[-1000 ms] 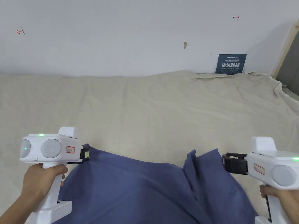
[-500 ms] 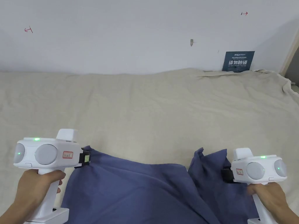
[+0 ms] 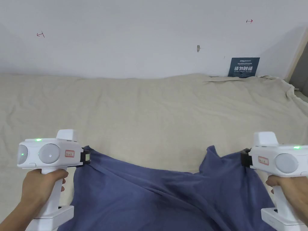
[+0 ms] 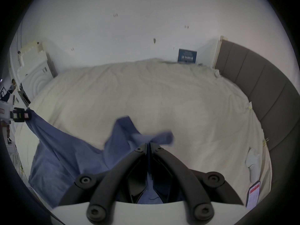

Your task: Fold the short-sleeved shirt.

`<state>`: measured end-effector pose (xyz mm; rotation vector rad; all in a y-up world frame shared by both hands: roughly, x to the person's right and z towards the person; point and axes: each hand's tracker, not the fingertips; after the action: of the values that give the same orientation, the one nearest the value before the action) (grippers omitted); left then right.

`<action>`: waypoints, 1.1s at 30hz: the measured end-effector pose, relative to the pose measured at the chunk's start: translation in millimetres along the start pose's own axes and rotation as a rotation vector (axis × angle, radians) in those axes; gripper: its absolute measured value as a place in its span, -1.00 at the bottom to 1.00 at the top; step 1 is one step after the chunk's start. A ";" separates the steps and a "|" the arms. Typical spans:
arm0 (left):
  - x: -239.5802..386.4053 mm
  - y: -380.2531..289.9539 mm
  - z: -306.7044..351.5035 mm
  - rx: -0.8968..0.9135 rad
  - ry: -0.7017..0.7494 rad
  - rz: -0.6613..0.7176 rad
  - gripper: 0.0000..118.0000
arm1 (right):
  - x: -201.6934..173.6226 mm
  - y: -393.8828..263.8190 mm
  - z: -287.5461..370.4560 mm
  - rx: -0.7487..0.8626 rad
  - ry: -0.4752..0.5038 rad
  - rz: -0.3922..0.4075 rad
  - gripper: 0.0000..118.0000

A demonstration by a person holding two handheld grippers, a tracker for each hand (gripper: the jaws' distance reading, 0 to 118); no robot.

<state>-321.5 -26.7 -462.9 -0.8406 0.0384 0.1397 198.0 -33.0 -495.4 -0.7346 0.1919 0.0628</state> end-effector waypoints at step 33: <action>8.1 208.7 255.7 0.591 0.072 -0.006 -1.00 | 13.1 246.2 247.7 0.757 -0.008 -0.041 -0.98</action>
<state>-347.8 302.0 -447.5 -0.2550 0.1381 0.0845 218.0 315.6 -480.7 0.0163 0.1749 -0.0471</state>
